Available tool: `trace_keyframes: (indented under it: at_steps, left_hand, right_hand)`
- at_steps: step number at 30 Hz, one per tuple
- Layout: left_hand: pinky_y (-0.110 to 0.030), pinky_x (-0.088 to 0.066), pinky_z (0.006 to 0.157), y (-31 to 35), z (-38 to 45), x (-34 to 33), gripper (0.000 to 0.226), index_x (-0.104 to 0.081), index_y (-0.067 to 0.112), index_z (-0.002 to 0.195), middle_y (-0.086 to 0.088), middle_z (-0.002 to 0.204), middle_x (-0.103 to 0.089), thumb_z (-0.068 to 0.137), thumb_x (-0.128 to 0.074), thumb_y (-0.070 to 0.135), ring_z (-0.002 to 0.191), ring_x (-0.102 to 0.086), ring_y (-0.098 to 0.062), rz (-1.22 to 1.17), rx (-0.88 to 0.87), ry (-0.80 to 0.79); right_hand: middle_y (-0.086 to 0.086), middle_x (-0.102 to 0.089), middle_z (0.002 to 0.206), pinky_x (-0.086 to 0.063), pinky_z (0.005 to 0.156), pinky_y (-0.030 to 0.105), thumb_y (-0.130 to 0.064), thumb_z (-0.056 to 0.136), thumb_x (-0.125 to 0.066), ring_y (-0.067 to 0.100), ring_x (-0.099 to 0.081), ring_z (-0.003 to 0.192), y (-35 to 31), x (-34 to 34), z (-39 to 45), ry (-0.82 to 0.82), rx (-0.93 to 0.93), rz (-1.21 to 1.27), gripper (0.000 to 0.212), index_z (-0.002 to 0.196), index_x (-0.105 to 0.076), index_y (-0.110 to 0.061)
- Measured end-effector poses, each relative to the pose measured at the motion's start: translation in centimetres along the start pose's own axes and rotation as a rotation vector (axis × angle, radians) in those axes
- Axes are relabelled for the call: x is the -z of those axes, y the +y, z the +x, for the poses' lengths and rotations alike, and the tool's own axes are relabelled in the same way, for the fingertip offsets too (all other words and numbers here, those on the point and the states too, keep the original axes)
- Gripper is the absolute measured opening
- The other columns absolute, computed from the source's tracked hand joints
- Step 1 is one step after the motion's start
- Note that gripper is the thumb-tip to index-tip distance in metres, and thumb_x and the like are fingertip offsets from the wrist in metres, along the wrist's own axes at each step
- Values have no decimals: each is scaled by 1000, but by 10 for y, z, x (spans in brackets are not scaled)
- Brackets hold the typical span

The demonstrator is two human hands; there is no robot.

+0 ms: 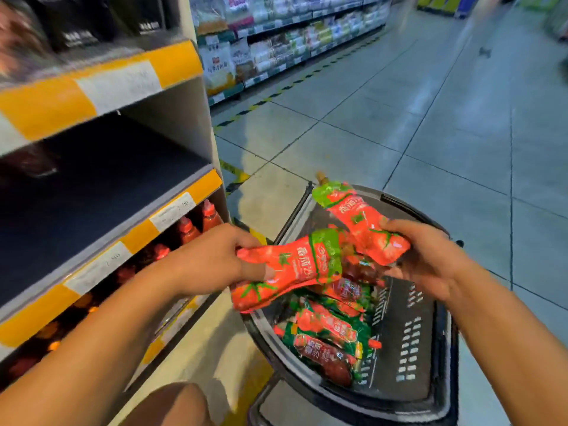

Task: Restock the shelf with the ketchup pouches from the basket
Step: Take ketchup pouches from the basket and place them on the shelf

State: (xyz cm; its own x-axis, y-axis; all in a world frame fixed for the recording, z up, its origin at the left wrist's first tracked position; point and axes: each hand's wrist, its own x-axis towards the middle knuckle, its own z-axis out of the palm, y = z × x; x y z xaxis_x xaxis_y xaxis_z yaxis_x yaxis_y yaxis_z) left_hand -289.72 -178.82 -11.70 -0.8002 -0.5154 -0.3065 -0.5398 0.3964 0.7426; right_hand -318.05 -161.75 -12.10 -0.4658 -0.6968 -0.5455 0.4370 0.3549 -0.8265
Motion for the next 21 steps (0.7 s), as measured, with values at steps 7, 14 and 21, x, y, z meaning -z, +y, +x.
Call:
trace_keyframes:
  at_steps: [7,14,21]
  left_hand:
    - [-30,-58,74,-36,-81,-1,16,-81,7,100,-18,100,-79,87,-79,18,85,-75,-24,-823,40,384]
    - [-30,-57,63,-71,-122,3,39,-74,6,115,-18,95,-74,81,-82,22,73,-70,-23,-1286,116,550]
    - [-42,-60,85,-92,-125,28,53,-68,9,128,-24,125,-71,77,-83,15,102,-71,-36,-1203,96,553]
  right_hand:
    - [15,-77,104,-63,79,48,-12,76,-67,25,-76,80,-8,-98,-34,-314,174,219,32,108,-71,-9]
    - [15,-76,93,-57,62,36,-30,50,-93,28,-72,69,27,-190,-26,-472,75,299,53,99,-80,-13]
    - [19,-74,95,-59,66,40,-20,76,-66,32,-71,76,45,-234,0,-461,51,316,37,111,-70,-7]
